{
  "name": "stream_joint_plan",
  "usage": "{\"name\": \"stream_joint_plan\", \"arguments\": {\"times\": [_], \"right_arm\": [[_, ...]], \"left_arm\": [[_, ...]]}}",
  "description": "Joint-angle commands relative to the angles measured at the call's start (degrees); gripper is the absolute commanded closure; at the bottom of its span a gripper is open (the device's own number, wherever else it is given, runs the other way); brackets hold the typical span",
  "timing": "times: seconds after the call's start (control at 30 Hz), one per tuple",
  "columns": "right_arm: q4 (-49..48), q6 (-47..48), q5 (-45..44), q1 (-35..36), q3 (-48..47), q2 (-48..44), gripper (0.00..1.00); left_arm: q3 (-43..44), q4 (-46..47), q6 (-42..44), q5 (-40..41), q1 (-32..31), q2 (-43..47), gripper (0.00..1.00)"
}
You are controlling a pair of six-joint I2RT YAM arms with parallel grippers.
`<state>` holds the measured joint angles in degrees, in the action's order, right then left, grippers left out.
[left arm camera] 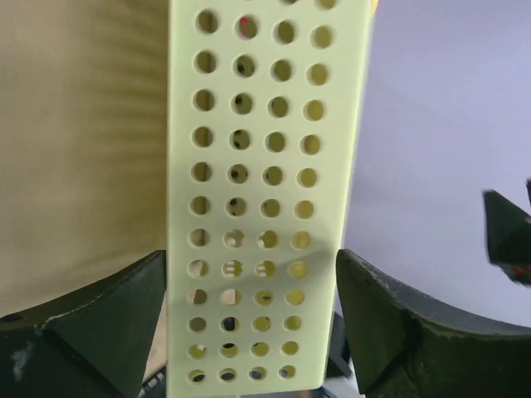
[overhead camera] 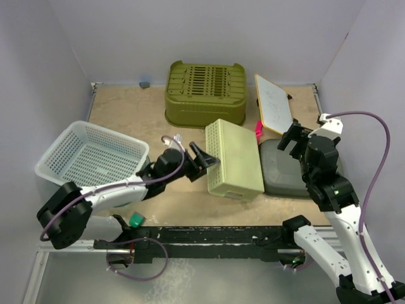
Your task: Turn the large container upside down
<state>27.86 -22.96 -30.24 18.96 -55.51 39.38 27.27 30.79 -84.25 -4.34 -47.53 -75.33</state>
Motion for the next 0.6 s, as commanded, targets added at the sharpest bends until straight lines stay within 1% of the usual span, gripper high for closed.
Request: {"name": "stream_joint_plan", "arguments": {"times": [0.0, 0.07, 0.17, 0.27, 0.37, 0.47, 0.5, 0.57], "right_arm": [[-0.98, 0.21, 0.68, 0.11, 0.24, 0.16, 0.0], [-1.31, 0.07, 0.94, 0.11, 0.61, 0.19, 0.0], [-1.52, -0.37, 1.32, 0.11, 0.86, 0.51, 0.0], [-1.63, -0.5, 1.42, 0.11, 0.9, 0.75, 0.0], [-1.66, -0.21, 1.28, 0.11, 0.84, 0.96, 0.0], [-1.63, 0.06, 1.1, 0.11, 0.56, 1.05, 0.0], [-1.59, 0.1, 1.07, 0.11, 0.56, 1.09, 0.0], [-1.68, 0.15, 1.06, 0.11, 0.63, 1.05, 0.0]], "left_arm": [[19.44, -47.09, 23.37, 16.66, 0.43, 3.79, 0.21], [25.94, -56.98, 27.72, 22.56, 0.42, 2.55, 0.21], [33.02, -67.03, 32.5, 28.56, 0.39, -0.11, 0.21], [37.81, -71.92, 36.61, 33.23, 0.36, -1.67, 0.21], [42.7, -76.09, 38.86, 39.24, 0.34, -2.41, 0.2], [45.93, -80.15, 39.47, 50.14, 0.53, -2.37, 0.2], [46.73, -81.95, 38.9, 53.82, 0.97, -2.49, 0.2], [48.4, -85.52, 37.93, 57.39, 5.34, -2.72, 0.2]]}}
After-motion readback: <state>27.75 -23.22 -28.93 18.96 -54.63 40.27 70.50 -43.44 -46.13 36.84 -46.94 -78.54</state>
